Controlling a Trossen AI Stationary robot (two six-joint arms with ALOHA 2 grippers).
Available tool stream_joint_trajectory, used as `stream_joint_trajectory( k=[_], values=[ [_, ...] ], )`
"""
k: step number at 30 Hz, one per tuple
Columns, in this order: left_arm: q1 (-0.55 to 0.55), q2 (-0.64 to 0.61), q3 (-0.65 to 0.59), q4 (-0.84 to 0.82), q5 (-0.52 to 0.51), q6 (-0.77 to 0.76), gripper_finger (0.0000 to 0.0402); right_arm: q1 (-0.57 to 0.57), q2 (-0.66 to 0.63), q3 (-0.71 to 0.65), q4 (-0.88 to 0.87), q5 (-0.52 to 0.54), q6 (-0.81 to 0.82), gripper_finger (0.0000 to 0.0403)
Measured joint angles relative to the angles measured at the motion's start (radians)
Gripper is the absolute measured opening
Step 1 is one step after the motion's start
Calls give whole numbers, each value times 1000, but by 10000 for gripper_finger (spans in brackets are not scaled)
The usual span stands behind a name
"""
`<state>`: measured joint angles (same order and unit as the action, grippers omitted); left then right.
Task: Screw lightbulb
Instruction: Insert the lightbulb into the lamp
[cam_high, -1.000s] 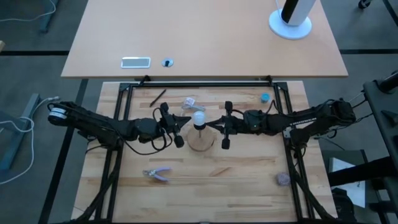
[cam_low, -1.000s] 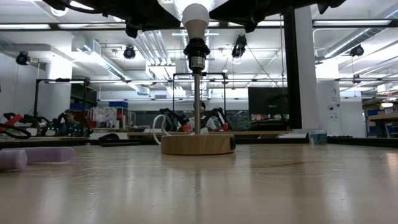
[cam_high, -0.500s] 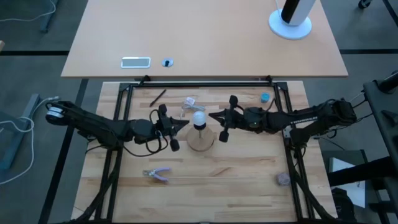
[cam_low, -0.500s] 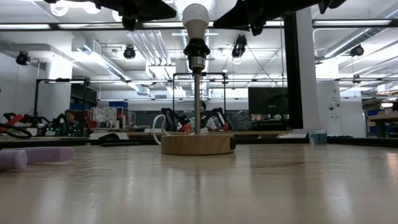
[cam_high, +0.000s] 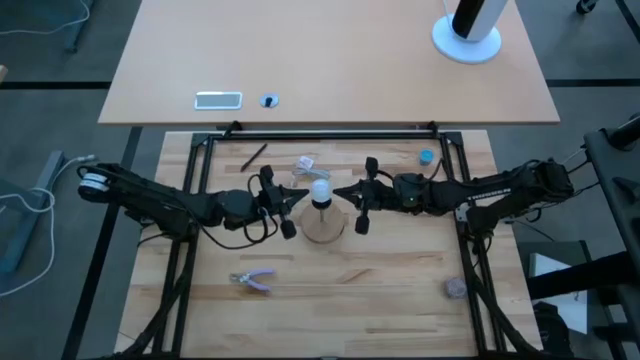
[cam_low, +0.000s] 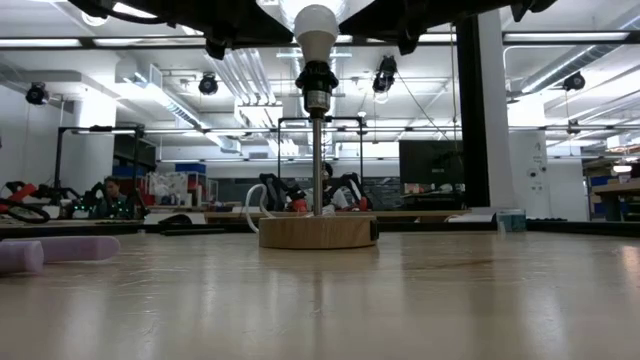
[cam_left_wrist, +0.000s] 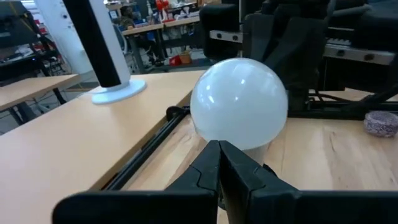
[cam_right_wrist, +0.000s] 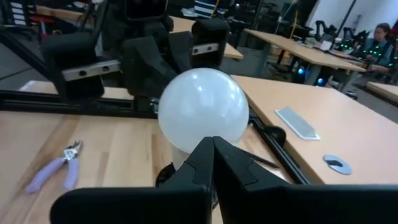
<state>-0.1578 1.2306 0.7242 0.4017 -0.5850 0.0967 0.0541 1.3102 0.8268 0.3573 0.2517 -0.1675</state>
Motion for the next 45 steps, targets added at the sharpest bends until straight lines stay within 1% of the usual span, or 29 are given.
stream_joint_trajectory(
  k=[3, 5, 8, 10, 15, 17, 19, 21, 22, 26, 31, 34, 39, 45],
  values=[
    [7, 0, 0, 7, -7, 0, 0, 1, 0, 0, 0, -38, 14, 0],
    [9, 0, 0, 7, -35, 0, 0, 1, 0, 0, -1, -68, 26, 0],
    [9, 0, 0, 4, -82, -4, 0, 5, 0, 0, -20, -67, 36, 0],
    [9, -3, 0, -9, -84, -4, 0, 7, -2, 0, -47, -36, 36, 0],
    [-12, -19, 0, -1, -82, -9, 0, 3, -6, 0, -99, 95, 37, 0],
    [-18, -21, 0, -3, -46, -12, 0, -3, -5, 0, -93, 111, 28, 0],
    [-18, -21, 1, 4, 40, -12, 0, -8, -4, 0, -77, 113, 14, 0],
    [-17, -21, 1, 16, 122, -12, 0, -9, -4, 0, -67, 106, 4, 0],
    [-18, -22, 1, 17, 130, -12, 0, -9, -4, 0, -55, 93, -3, 0],
    [-9, -21, 1, 25, 113, -10, 0, -9, -4, 0, -6, 32, -6, 0],
    [15, -21, 1, 25, 113, -18, 0, -9, 12, 0, -1, 22, -6, 0],
    [25, -21, 1, 24, 107, -21, 0, -9, 25, 0, 10, -6, -6, 0],
    [28, -22, 1, 18, 52, -29, 0, 4, 34, 0, 11, -28, -7, 0],
    [29, -20, 1, 4, 44, -37, 0, 12, 36, 0, -8, -32, -17, 0]
  ],
)
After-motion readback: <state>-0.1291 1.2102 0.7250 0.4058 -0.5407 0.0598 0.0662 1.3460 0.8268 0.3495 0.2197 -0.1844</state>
